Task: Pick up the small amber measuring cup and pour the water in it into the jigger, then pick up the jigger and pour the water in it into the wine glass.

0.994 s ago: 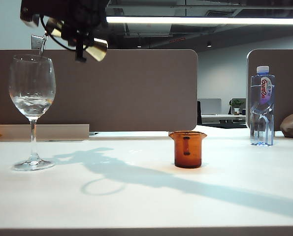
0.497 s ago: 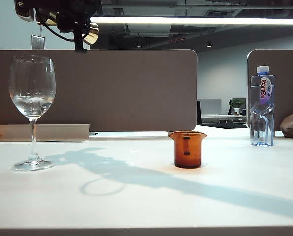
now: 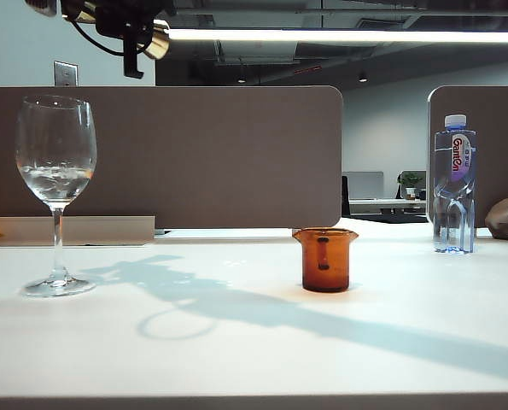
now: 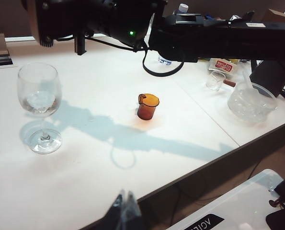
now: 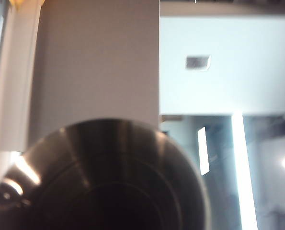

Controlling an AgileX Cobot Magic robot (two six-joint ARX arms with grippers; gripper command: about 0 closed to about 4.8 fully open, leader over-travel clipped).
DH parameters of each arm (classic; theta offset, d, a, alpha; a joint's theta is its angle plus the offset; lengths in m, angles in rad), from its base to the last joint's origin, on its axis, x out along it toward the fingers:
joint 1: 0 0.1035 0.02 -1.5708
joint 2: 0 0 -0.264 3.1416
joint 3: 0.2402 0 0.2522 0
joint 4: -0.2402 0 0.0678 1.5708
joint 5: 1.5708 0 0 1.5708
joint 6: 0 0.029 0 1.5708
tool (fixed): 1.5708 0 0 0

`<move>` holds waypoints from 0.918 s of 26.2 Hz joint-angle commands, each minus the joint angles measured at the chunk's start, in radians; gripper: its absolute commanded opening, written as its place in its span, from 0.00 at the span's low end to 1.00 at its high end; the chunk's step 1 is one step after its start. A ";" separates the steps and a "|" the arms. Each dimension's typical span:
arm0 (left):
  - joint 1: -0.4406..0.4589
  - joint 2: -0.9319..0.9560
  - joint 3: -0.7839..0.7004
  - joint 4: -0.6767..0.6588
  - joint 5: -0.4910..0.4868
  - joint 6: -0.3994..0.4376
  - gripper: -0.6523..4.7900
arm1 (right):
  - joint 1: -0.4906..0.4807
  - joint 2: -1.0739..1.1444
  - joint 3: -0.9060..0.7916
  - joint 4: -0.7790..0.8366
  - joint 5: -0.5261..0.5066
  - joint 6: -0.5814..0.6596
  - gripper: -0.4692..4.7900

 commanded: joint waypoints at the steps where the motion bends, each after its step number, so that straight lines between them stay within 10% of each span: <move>1: 0.001 0.001 0.003 -0.005 0.003 0.000 0.12 | -0.005 -0.009 0.005 -0.026 0.082 0.237 0.09; 13: 0.001 0.001 0.003 -0.005 0.003 0.000 0.12 | -0.074 -0.180 -0.370 -0.035 0.039 1.132 0.09; 24: 0.001 0.001 0.003 -0.005 0.004 0.000 0.12 | -0.103 -0.215 -0.742 0.426 -0.092 1.466 0.09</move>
